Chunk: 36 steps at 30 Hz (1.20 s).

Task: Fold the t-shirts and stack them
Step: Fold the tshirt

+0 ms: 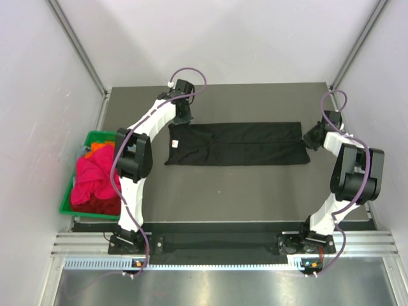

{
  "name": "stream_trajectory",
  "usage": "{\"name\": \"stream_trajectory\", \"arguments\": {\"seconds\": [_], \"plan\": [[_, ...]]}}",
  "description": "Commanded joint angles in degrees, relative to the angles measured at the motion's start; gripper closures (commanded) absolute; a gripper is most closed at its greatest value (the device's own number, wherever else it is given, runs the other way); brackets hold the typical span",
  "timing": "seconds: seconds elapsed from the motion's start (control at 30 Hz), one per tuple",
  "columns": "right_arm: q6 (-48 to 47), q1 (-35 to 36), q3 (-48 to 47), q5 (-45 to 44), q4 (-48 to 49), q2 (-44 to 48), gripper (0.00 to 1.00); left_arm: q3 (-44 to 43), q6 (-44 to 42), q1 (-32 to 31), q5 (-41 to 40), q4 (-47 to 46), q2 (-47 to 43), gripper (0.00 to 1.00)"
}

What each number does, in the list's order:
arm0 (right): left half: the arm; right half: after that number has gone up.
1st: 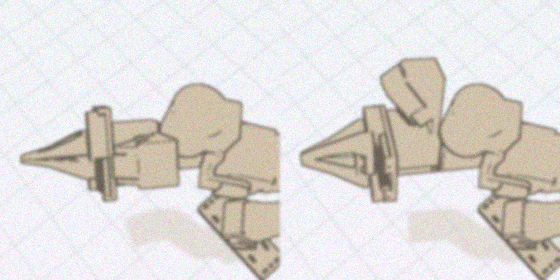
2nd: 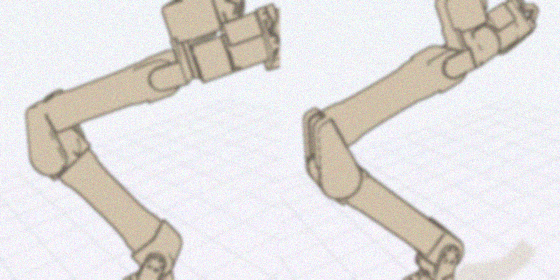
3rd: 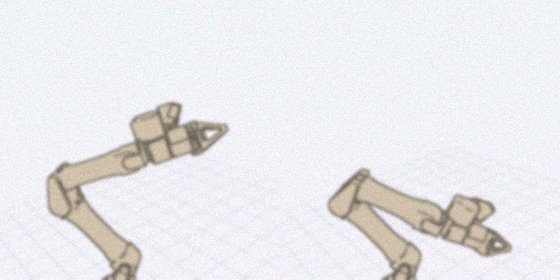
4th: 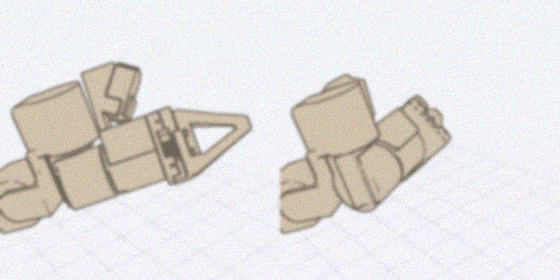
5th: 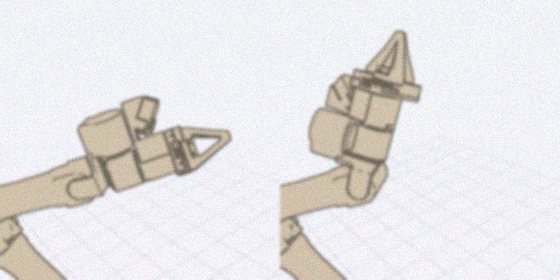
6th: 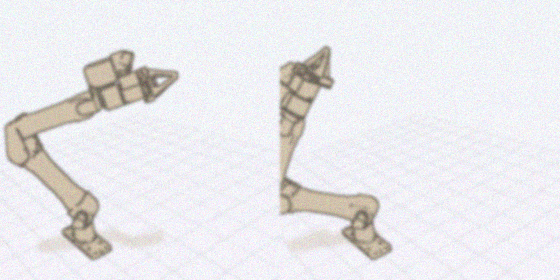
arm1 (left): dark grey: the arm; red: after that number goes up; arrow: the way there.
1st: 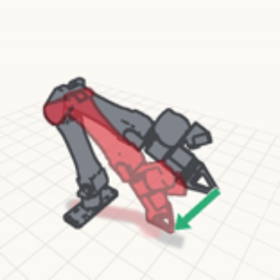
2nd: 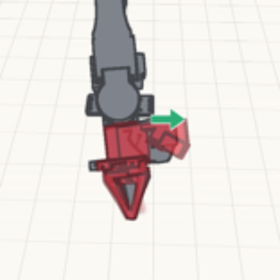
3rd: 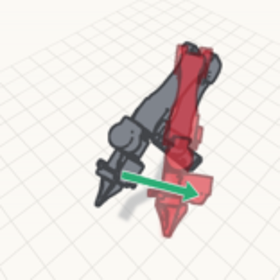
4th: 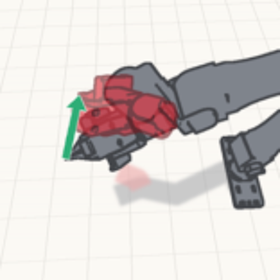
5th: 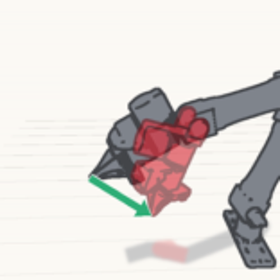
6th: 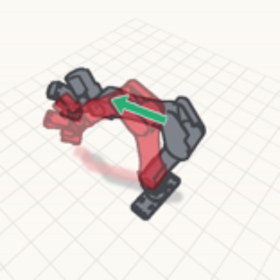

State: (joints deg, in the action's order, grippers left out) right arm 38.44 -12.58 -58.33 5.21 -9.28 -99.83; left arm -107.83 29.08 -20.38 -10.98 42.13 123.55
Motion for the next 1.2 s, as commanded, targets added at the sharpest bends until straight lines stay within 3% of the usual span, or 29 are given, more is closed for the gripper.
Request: {"name": "stream_trajectory", "arguments": {"seconds": [0.0,0.03,0.07,0.2,0.33,0.47,0.63,0.77,0.87,1.17], "plan": [[-1.34,0.62,-3.64,-0.55,-0.65,1.30,0.86,-6.14,-1.13,0.96,-3.14,1.81,0.90,0.87],[-1.43,0.71,-3.64,-0.47,-1.35,2.00,0.83,-7.73,-0.78,1.13,-4.73,3.21,1.43,0.75],[-1.61,0.71,-3.64,-0.38,-1.70,3.66,0.77,-11.23,-0.34,1.31,-6.66,6.88,2.74,0.70],[-3.19,1.50,-4.25,0.76,-4.25,7.10,0.68,-14.08,0.89,2.71,-11.43,10.95,2.23,0.61],[-3.46,2.21,-4.34,1.11,-8.11,9.30,0.63,-8.03,-1.39,2.28,-3.19,8.24,-3.47,0.62],[-2.66,3.35,-2.85,2.87,-9.79,10.27,0.60,7.15,-1.05,1.75,13.04,3.93,-11.73,0.65],[-3.10,5.11,-0.39,3.31,-10.76,10.53,0.59,19.22,-0.52,1.13,19.77,1.30,-16.31,0.73],[-2.75,5.02,1.54,2.26,-12.08,9.66,0.61,26.08,0.45,1.13,15.48,1.10,-17.73,0.73],[-3.37,4.67,3.03,-0.28,-12.17,8.61,0.63,28.19,1.41,1.13,7.66,1.64,-16.94,0.75],[-5.39,1.15,7.52,-4.86,-11.29,5.70,0.65,29.70,3.44,1.13,-6.68,3.57,-12.72,0.77]]}}
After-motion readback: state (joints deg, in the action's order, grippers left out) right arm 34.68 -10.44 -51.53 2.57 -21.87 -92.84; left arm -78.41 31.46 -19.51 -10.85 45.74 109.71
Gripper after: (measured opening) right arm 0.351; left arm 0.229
